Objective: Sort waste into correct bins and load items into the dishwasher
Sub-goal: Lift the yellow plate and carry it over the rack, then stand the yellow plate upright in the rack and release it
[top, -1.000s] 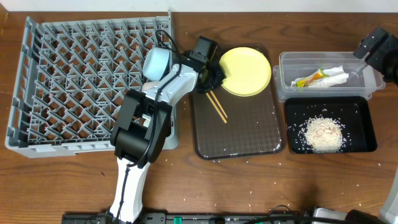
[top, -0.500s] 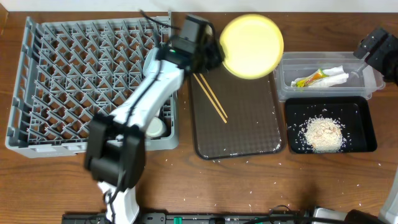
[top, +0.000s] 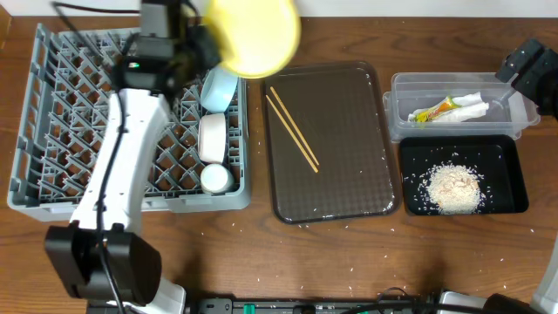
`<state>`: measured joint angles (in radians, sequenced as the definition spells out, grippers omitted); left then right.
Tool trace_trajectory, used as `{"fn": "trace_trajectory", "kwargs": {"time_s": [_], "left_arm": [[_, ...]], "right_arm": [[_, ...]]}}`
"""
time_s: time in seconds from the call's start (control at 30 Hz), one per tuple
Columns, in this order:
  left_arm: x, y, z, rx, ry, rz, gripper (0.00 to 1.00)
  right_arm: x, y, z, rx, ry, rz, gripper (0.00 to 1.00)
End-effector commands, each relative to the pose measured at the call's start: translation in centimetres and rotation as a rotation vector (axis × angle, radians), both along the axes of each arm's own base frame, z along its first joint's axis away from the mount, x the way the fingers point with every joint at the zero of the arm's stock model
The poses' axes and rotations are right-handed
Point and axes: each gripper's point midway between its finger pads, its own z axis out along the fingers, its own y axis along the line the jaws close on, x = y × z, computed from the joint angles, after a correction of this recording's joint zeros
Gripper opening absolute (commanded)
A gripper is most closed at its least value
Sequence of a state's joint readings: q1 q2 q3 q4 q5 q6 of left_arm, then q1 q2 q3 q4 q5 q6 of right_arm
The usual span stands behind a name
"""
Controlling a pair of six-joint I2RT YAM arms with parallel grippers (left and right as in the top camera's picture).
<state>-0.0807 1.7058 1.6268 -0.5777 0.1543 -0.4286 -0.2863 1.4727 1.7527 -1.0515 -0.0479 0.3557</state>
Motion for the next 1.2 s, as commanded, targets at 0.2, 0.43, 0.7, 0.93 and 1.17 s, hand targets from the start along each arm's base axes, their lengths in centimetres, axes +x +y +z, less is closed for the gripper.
{"fn": "trace_trajectory", "kwargs": {"time_s": [0.2,0.43,0.7,0.93,1.17], "left_arm": [[-1.7,11.8,0.8,0.467,0.036,0.276,0.08],[-1.9,15.2,1.8,0.675,0.052,0.354,0.08],[-1.5,17.6,-0.1,0.831,0.131,0.439,0.07],[-0.7,17.5,-3.0,0.864,0.195,0.397,0.07],[0.1,15.4,-4.7,0.884,0.214,0.33,0.08]], "right_arm": [[-0.1,-0.3,0.2,-0.006,-0.004,-0.017,0.99],[-0.1,-0.3,0.2,-0.006,-0.004,-0.017,0.99],[-0.1,-0.3,0.2,-0.006,-0.004,-0.017,0.99],[-0.1,-0.3,0.2,-0.007,-0.003,-0.017,0.99],[-0.1,-0.3,0.2,-0.006,-0.004,-0.017,0.99]]}}
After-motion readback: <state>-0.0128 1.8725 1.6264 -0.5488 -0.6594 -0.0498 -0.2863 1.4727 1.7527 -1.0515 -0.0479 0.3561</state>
